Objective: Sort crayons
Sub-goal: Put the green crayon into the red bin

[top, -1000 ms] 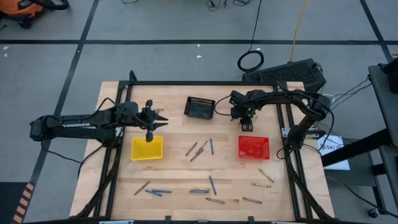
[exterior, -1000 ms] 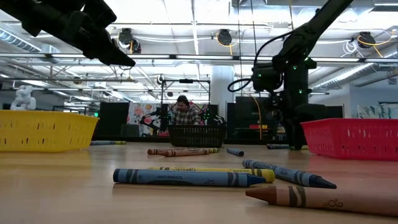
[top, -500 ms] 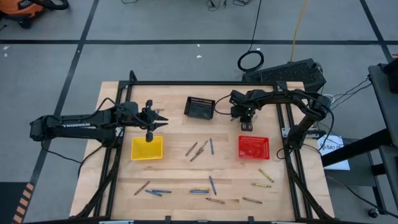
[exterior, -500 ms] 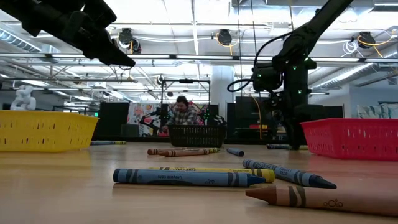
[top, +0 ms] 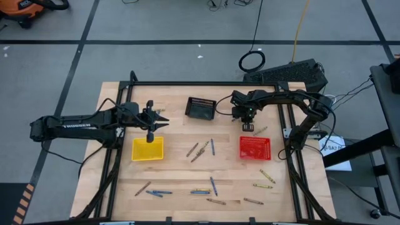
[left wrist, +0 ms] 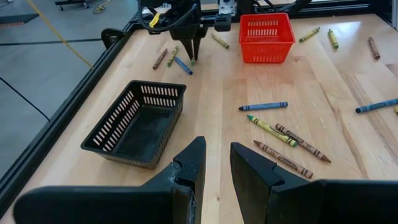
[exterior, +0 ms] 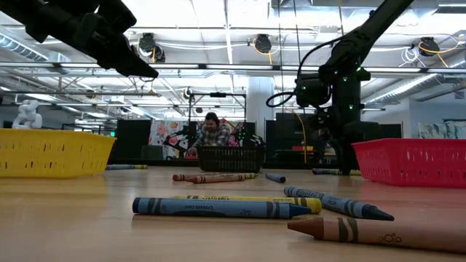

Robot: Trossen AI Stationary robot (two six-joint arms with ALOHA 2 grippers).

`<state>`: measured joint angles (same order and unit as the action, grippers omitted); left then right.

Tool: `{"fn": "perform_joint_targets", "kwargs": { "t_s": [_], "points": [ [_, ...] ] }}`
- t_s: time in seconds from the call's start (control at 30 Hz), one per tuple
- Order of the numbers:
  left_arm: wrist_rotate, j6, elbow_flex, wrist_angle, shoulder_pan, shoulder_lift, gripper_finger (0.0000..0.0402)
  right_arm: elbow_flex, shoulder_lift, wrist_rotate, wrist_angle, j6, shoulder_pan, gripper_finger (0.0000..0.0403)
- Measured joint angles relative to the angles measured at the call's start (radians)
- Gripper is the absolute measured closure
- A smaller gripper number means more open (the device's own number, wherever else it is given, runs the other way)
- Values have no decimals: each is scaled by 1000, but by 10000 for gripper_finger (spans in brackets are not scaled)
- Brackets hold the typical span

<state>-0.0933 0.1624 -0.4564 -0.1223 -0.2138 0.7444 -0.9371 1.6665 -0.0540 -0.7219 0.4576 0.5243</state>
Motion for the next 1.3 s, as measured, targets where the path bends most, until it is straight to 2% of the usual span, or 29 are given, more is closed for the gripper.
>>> {"fn": "perform_joint_targets", "kwargs": {
  "t_s": [0.23, 0.87, 1.03, 1.3],
  "points": [
    [0, 0, 0, 0, 0, 0, 320, -3, -8, -1, -25, -2, 0, 402],
    [0, 1, 0, -14, 0, 0, 320, -250, -26, -3, -447, -141, -3, 403],
    [0, 1, 0, -57, 0, 0, 320, -275, -92, -5, -546, -188, -3, 403],
    [0, 1, 0, -54, 0, 0, 320, -277, -283, -29, -587, -358, -45, 403]
  ]
}}
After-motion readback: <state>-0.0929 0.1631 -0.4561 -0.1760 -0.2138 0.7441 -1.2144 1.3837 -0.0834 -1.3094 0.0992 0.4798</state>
